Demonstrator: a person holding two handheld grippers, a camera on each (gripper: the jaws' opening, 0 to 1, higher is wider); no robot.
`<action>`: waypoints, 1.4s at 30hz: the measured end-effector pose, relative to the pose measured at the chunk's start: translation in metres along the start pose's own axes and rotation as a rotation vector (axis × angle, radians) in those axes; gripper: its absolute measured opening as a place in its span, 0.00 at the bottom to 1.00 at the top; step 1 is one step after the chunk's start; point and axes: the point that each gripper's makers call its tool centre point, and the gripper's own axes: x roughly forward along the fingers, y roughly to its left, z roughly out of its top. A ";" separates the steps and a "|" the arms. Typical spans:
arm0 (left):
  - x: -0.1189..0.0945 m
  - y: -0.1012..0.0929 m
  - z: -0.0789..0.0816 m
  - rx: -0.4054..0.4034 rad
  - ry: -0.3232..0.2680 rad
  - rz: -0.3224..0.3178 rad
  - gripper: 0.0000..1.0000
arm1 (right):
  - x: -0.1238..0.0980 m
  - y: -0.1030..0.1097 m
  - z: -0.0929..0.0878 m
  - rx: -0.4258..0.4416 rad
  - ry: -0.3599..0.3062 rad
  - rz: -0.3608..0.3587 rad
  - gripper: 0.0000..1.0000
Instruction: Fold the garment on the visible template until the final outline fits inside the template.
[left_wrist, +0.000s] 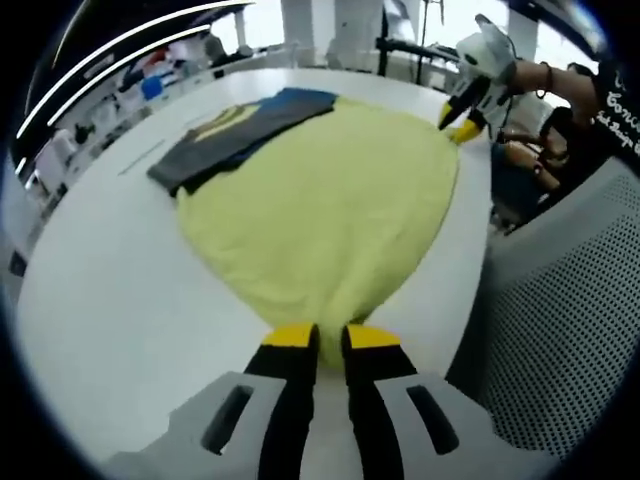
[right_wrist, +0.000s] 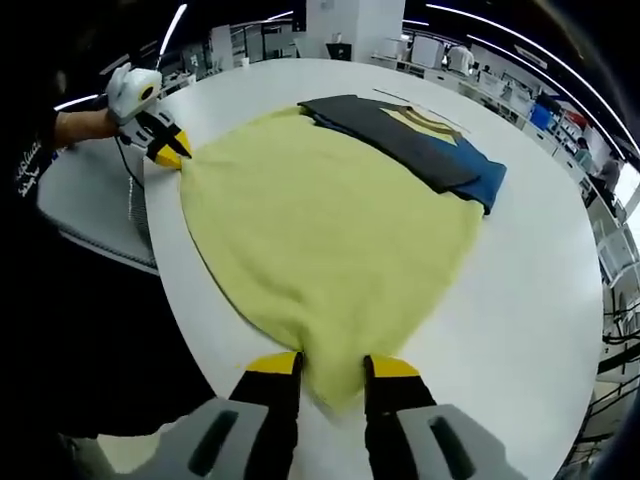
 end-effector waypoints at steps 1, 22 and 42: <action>0.000 0.000 0.000 0.000 0.001 0.000 0.05 | 0.000 0.000 0.000 0.001 -0.001 -0.001 0.16; -0.009 -0.016 -0.008 0.027 0.044 -0.067 0.00 | -0.005 0.009 -0.005 0.016 0.007 0.037 0.00; -0.029 -0.038 -0.023 0.027 0.079 -0.130 0.00 | -0.016 0.034 -0.016 0.063 0.017 0.090 0.00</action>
